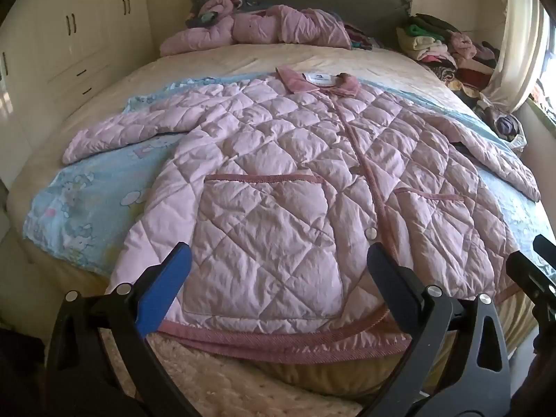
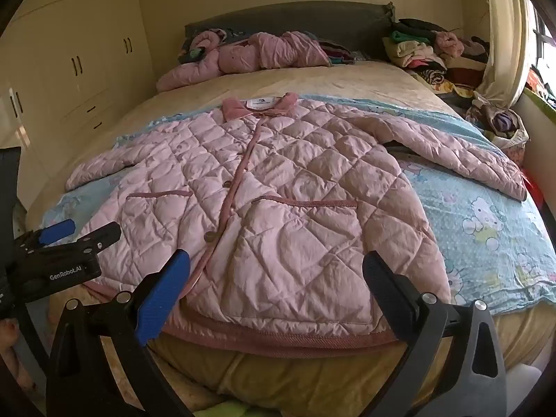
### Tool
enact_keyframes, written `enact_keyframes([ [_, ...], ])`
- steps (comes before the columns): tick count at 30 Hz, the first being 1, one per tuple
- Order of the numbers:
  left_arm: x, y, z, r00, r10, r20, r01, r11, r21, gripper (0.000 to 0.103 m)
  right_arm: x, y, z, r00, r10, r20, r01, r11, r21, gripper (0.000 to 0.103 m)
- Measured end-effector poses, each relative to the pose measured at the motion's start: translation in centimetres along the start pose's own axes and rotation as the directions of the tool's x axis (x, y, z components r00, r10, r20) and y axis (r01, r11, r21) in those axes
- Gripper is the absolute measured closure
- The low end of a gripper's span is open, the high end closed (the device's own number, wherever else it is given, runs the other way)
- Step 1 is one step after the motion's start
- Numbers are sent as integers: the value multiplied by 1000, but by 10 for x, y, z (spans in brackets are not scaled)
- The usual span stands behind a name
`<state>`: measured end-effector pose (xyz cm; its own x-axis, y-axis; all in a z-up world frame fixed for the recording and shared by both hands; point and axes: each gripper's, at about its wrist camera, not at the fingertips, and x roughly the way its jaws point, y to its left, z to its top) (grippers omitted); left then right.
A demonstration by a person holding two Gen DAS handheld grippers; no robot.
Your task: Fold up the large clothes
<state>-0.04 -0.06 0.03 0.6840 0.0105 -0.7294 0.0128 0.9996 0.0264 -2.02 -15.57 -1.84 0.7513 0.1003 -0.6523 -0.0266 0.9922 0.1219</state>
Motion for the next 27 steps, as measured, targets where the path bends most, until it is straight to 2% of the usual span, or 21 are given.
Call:
enact_keyframes([
  [27,0,1,0,1000,-11,3,11,1000,-12,8,-2,5,-1,1000,1,2,-1,1000,-10,4],
])
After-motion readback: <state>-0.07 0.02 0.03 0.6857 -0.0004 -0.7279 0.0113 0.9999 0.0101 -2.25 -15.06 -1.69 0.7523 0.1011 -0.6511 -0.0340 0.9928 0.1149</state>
